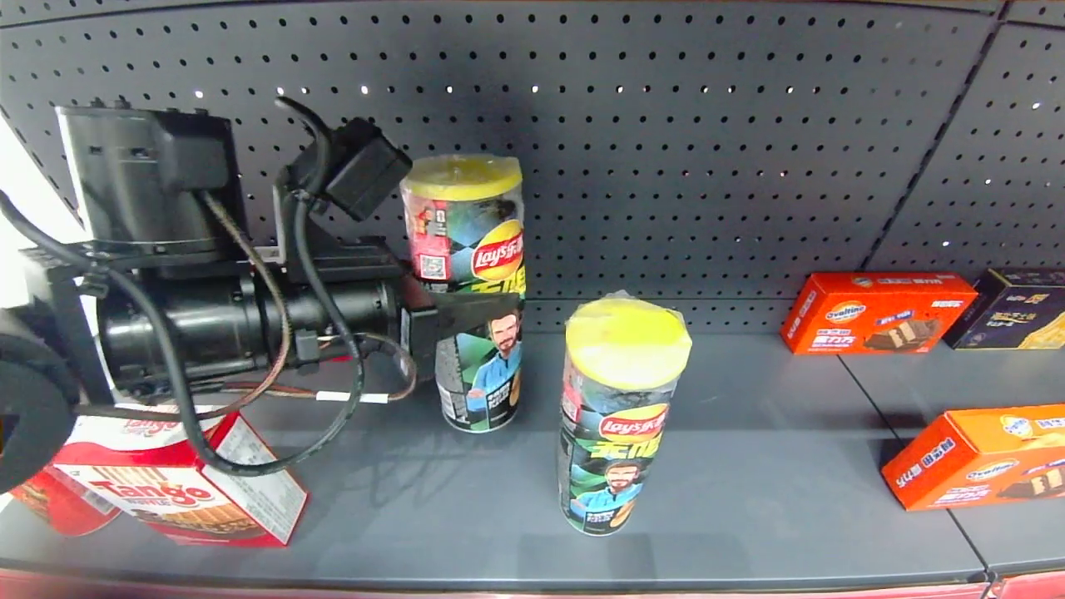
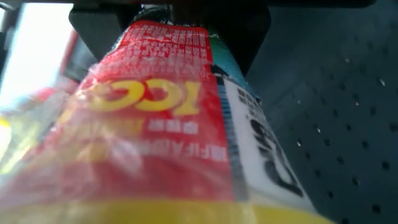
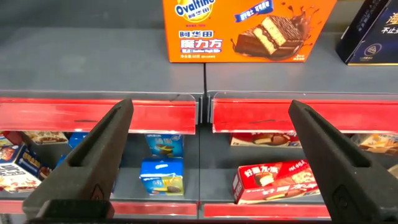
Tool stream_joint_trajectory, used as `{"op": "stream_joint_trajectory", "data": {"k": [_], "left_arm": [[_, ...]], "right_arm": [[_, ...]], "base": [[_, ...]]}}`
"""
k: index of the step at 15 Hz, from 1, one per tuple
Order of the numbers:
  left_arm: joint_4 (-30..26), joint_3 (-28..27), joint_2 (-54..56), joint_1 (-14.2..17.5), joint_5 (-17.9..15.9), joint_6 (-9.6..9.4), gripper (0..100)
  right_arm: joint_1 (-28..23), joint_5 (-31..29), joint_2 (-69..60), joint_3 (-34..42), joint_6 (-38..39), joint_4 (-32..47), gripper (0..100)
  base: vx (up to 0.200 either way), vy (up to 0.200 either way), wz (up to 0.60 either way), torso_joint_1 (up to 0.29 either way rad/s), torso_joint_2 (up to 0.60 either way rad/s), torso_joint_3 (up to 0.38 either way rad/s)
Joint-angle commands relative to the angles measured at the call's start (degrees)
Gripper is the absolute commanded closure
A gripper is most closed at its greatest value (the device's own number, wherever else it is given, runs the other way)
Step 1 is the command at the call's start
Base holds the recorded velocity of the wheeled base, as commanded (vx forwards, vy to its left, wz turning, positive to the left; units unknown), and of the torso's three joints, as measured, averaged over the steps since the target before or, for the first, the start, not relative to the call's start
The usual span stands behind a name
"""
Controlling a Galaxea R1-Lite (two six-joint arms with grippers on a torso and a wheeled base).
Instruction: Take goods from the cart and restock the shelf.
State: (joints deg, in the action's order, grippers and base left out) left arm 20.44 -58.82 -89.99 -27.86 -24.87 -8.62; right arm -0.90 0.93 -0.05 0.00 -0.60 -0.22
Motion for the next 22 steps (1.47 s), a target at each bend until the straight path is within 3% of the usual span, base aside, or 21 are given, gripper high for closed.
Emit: {"op": "stream_joint_trajectory", "data": {"k": [1,5,8,11,22], "left_arm": [[0.4,-5.0,-7.0,0.3,-0.2,-1.49,100],[7.2,-11.8,-15.0,0.4,-0.2,-1.58,100],[8.7,-13.4,-18.0,0.4,-0.4,-1.58,100],[11.4,-13.3,-19.3,0.4,-3.3,-1.58,100],[15.8,-12.6,-22.2,0.5,-3.5,-1.84,100]], "right_arm": [[0.0,0.0,0.1,0.0,0.0,0.0,0],[0.0,0.0,0.1,0.0,0.0,0.0,0],[0.0,0.0,0.1,0.0,0.0,0.0,0],[0.0,0.0,0.1,0.0,0.0,0.0,0],[0.0,0.0,0.1,0.0,0.0,0.0,0]], "base": [[0.000,0.000,0.00,0.000,0.00,0.000],[0.000,0.000,0.00,0.000,0.00,0.000],[0.000,0.000,0.00,0.000,0.00,0.000],[0.000,0.000,0.00,0.000,0.00,0.000],[0.000,0.000,0.00,0.000,0.00,0.000]]}}
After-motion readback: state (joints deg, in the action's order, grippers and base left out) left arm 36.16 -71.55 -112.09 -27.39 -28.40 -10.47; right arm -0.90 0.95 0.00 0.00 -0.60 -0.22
